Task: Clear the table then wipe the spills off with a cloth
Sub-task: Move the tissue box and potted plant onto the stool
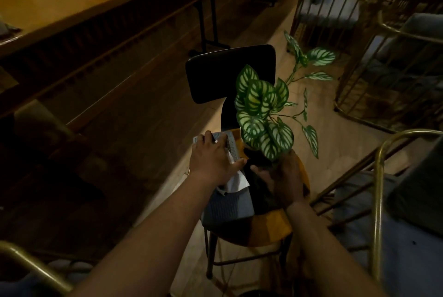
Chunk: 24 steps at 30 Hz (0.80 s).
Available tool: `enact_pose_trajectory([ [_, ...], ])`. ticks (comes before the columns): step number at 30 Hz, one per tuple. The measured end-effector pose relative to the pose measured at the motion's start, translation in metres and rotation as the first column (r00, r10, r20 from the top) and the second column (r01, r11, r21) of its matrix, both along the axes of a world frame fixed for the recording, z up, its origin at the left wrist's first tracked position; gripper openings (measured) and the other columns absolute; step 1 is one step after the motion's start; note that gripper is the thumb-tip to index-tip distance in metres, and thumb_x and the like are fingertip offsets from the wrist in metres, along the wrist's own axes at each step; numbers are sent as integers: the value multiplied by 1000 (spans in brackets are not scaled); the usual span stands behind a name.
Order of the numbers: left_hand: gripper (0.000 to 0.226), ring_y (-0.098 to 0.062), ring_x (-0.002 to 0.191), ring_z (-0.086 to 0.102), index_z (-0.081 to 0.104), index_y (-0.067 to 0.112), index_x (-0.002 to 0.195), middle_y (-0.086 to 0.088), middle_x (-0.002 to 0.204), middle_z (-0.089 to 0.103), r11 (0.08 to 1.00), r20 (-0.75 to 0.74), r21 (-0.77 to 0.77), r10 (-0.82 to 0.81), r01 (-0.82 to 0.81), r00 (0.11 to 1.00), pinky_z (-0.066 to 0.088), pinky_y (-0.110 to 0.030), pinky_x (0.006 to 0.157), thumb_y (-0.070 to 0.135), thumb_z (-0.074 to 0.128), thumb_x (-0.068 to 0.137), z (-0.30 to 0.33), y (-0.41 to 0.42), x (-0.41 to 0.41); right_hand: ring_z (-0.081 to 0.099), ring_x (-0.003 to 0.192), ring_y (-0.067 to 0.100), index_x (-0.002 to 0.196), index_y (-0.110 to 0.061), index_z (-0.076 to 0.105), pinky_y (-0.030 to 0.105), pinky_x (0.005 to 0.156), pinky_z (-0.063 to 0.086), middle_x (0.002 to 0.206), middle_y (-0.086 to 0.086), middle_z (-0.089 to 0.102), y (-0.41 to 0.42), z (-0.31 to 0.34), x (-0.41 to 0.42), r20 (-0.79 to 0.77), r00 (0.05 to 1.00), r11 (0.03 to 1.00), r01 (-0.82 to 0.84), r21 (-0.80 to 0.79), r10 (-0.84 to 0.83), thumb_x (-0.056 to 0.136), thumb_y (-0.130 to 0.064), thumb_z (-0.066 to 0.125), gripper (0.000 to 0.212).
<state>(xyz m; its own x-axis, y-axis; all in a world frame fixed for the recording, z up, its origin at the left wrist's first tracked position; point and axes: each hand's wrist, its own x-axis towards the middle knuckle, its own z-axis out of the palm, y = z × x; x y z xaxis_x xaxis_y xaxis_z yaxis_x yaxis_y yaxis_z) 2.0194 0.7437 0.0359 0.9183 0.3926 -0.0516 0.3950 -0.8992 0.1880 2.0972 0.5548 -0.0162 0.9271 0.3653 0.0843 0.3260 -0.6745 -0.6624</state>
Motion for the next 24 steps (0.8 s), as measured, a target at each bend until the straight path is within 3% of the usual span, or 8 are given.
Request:
enact_pose_trajectory([
  [2,99,-39,140,32,32,21,156,-19,151,35,1000,2,0,-6,6,1000,30,-48,114,86,46,81,1,0,0,50,126,32,133,-16,55,43,93,52,137,9,54,-12,3,-32,-23,1000,982,-12,-190,8,65,-70,49,87],
  [4,99,-39,140,32,32,21,156,-20,151,35,1000,-8,0,-15,15,1000,29,-48,115,86,46,82,4,0,0,39,137,34,140,-16,51,44,107,42,147,10,46,-19,7,-56,-91,994,932,-82,-354,52,68,-61,37,86],
  [9,98,-40,142,27,31,22,156,-20,154,32,1000,2,-16,-1,1,1000,28,-49,115,85,45,82,8,-7,-13,26,146,32,152,-17,37,42,119,25,158,10,31,-29,3,-85,-149,985,855,-152,-496,88,73,-53,27,87],
  [12,95,-40,147,19,26,27,156,-18,161,20,999,-42,-26,23,-24,999,32,-57,113,85,43,83,12,-19,-32,40,137,30,147,-19,45,39,108,40,150,8,44,-27,1,-87,-74,993,850,-116,-513,92,88,-36,52,62],
  [14,94,-40,149,16,23,28,157,-16,164,16,999,-65,-42,29,-32,997,31,-59,113,84,42,84,11,-25,-40,53,119,29,136,-20,56,36,86,50,133,6,55,-25,6,-88,6,994,842,-92,-531,113,88,-23,56,48],
  [18,93,-42,148,17,22,25,159,-20,163,17,999,-46,-44,28,-30,999,26,-51,118,79,45,87,8,-32,-50,64,83,33,106,-14,68,33,57,43,98,10,64,-27,10,-93,65,978,809,-125,-574,197,80,-13,65,26],
  [21,99,-42,148,17,16,23,160,-22,163,19,999,-42,-42,25,-26,999,23,-50,119,82,43,86,6,-30,-52,66,66,36,86,-7,70,33,51,44,79,15,67,-29,6,-91,145,971,891,-108,-441,189,79,-12,56,16],
  [24,101,-43,148,19,8,20,161,-22,163,19,997,-38,-73,26,-29,999,25,-54,118,80,43,87,15,-35,-57,66,83,37,97,-6,71,32,63,44,95,17,69,-34,18,-84,28,999,957,23,-290,-16,84,-9,56,20],
])
